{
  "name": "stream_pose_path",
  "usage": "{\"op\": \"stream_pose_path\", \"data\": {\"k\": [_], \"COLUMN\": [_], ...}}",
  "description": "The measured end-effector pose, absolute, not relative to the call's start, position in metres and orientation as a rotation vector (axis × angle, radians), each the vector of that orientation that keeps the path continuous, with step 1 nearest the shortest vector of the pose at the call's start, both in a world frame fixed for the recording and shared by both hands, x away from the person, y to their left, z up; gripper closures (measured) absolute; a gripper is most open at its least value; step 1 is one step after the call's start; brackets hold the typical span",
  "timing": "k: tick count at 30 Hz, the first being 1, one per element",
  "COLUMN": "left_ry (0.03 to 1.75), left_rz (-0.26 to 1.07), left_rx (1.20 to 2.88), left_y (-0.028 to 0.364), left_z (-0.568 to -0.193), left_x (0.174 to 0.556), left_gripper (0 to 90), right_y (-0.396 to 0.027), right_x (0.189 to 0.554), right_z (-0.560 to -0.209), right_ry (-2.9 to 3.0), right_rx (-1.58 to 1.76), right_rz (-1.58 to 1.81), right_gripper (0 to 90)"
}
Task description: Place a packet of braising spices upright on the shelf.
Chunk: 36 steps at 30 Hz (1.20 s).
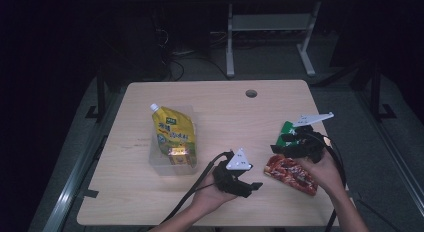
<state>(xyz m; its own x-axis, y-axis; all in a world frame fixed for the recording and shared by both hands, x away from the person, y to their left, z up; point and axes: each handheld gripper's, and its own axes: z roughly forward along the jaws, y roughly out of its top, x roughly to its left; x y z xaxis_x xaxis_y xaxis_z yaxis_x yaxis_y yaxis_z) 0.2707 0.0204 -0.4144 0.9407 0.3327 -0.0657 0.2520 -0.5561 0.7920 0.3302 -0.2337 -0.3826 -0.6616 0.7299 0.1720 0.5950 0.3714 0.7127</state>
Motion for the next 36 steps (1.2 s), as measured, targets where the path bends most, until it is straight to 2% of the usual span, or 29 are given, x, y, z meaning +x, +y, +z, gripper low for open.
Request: {"op": "stream_pose_path", "data": {"k": [17, 36], "left_ry": [0.41, 0.412], "left_rz": [0.114, 0.128], "left_rx": [2.199, 2.194], "left_y": [0.001, 0.003], "left_z": [-0.428, -0.429], "left_x": [0.277, 0.276], "left_gripper": [40.7, 42.1], "right_y": [-0.267, -0.304], "right_x": [0.328, 0.334], "right_z": [-0.39, -0.412], "right_ry": [2.381, 2.303], "right_rx": [1.319, 1.482], "right_rz": [1.088, 0.94], "right_gripper": [36.4, 36.6]}}
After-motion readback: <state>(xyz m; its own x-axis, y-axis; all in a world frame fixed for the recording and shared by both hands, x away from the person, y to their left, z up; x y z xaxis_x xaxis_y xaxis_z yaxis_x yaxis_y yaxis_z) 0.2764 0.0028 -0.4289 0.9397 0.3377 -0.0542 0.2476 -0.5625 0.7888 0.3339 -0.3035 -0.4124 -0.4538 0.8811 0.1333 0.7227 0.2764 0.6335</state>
